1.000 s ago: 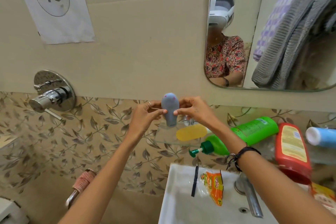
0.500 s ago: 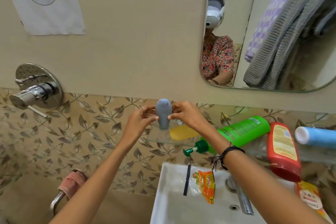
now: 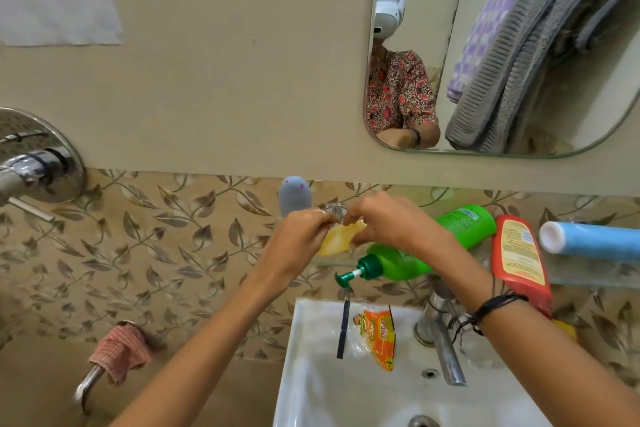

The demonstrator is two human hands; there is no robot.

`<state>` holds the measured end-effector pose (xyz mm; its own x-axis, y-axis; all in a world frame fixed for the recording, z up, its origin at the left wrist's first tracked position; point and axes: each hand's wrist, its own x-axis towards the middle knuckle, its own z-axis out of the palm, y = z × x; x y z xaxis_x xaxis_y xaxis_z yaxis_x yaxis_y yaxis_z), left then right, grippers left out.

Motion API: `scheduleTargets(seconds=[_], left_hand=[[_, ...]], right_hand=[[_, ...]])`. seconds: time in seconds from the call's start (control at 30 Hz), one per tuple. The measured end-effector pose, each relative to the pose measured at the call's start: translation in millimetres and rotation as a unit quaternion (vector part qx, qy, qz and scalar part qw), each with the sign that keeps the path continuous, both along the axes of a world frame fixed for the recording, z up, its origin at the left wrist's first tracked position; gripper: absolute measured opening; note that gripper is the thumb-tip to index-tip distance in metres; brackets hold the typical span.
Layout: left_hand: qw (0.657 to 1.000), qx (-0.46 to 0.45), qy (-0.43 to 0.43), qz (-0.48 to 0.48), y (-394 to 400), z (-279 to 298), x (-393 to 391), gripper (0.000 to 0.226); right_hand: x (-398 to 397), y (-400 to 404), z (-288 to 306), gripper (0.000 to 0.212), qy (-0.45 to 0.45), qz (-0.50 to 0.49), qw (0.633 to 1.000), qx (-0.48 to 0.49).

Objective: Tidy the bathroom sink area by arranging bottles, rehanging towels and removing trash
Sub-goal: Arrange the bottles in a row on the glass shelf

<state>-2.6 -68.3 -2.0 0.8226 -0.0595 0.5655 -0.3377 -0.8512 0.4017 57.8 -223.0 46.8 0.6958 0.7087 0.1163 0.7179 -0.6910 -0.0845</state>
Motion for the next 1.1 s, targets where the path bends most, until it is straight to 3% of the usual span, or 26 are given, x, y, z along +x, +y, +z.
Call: scheduleTargets(seconds=[0.1,0.23,0.43,0.5,0.6,0.7,0.8,0.9,1.1], left_hand=[[0.996,0.059,0.052,0.050,-13,-4,11,0.027],[0.986,0.072,0.122,0.088,-20,-6,16,0.029],[0.980,0.021,0.180,0.082,-26,0,16,0.026],[0.965,-0.080,0.239,0.078,-25,4,18,0.033],[0.880,-0.352,0.316,0.038,-25,13,23,0.036],[0.838,-0.463,0.287,0.023,-22,20,21,0.031],[0.835,-0.502,0.224,-0.017,-20,25,14,0.030],[0.859,-0.487,0.154,-0.031,-22,36,9,0.030],[0.924,-0.378,0.029,-0.039,-19,53,4,0.035]], right_hand=[[-4,0,-6,0.043,-0.036,0.004,0.999,-0.017],[-4,-1,-11,0.047,-0.079,0.013,0.996,-0.026],[-1,-1,-23,0.045,-0.152,0.029,0.988,-0.026],[1,-2,-25,0.046,-0.165,0.036,0.985,-0.017],[5,-6,-22,0.043,-0.153,0.034,0.988,0.005],[11,-15,-18,0.033,-0.096,0.017,0.994,0.054],[14,-21,-11,0.033,-0.017,0.002,0.993,0.120],[15,-22,1,0.023,0.082,0.006,0.975,0.208],[12,-24,25,0.020,0.251,0.051,0.894,0.366]])
